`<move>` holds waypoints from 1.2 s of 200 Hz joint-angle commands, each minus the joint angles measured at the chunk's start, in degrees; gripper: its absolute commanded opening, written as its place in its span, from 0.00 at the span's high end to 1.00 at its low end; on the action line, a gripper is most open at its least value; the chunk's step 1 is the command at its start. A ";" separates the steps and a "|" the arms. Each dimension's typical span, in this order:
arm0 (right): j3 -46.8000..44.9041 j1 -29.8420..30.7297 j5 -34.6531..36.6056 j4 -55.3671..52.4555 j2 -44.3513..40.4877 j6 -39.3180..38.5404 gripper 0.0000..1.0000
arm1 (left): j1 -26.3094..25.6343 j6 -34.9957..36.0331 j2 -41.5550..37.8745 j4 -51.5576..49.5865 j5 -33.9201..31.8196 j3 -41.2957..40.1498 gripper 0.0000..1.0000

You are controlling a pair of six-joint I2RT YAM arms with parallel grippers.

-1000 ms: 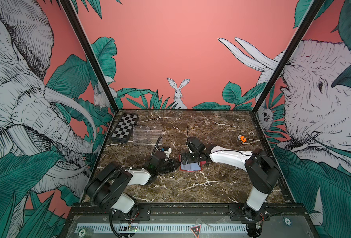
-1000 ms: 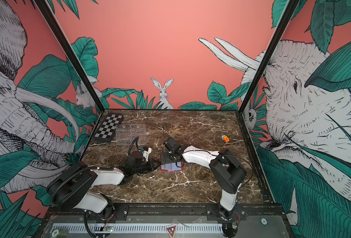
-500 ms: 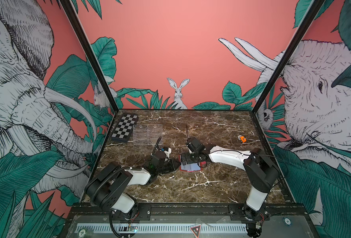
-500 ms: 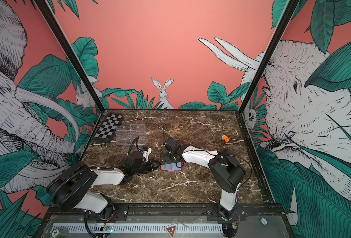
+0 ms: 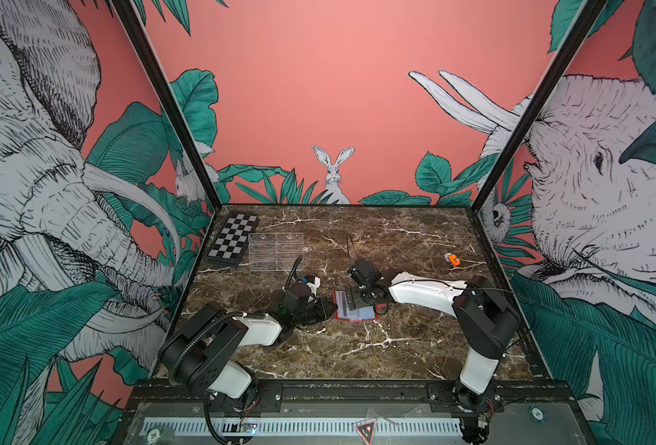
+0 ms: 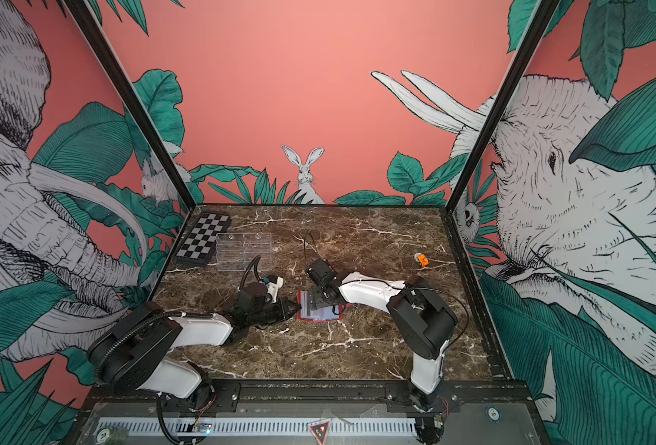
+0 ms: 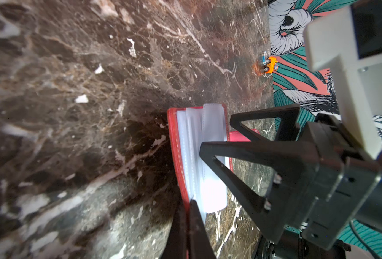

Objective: Take the credit cards out of the card holder
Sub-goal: Flip over the card slot in the card holder.

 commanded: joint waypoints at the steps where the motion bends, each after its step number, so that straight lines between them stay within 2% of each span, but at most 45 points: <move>1: 0.46 0.37 2.78 -2.67 0.17 -0.83 0.11 | -0.50 0.70 -0.60 0.63 -0.29 1.18 1.00; 31: -1.89 -1.20 5.85 -4.45 -2.74 -0.42 0.11 | -0.56 0.70 -0.80 0.63 -0.19 1.11 1.00; 98: -13.11 -8.41 7.62 -4.81 -17.40 0.70 0.12 | -0.63 0.70 -0.57 0.96 -0.03 1.33 1.00; 118: -14.89 -8.57 5.25 -1.92 -21.07 0.80 0.12 | -0.66 0.69 -0.45 1.03 -0.03 1.37 1.00; 138: -16.88 -8.02 -1.34 5.13 -23.44 1.51 0.12 | -0.70 0.69 -0.40 1.03 -0.03 1.42 1.00; 152: -15.76 -6.35 -4.08 7.48 -22.32 1.72 0.12 | -0.87 0.67 -0.40 1.01 -0.09 1.42 1.00; 185: -7.08 -1.82 -4.95 4.91 -13.54 0.38 0.11 | -0.88 0.63 -0.49 0.87 -0.20 1.42 1.00; 209: -3.40 -0.69 -8.17 6.91 -7.28 0.14 0.09 | -1.03 0.69 -0.28 0.94 -0.16 1.42 1.00; 240: -0.34 -0.07 -8.53 6.92 -2.74 0.40 0.08 | -0.98 0.57 -0.39 0.97 -0.18 1.33 1.00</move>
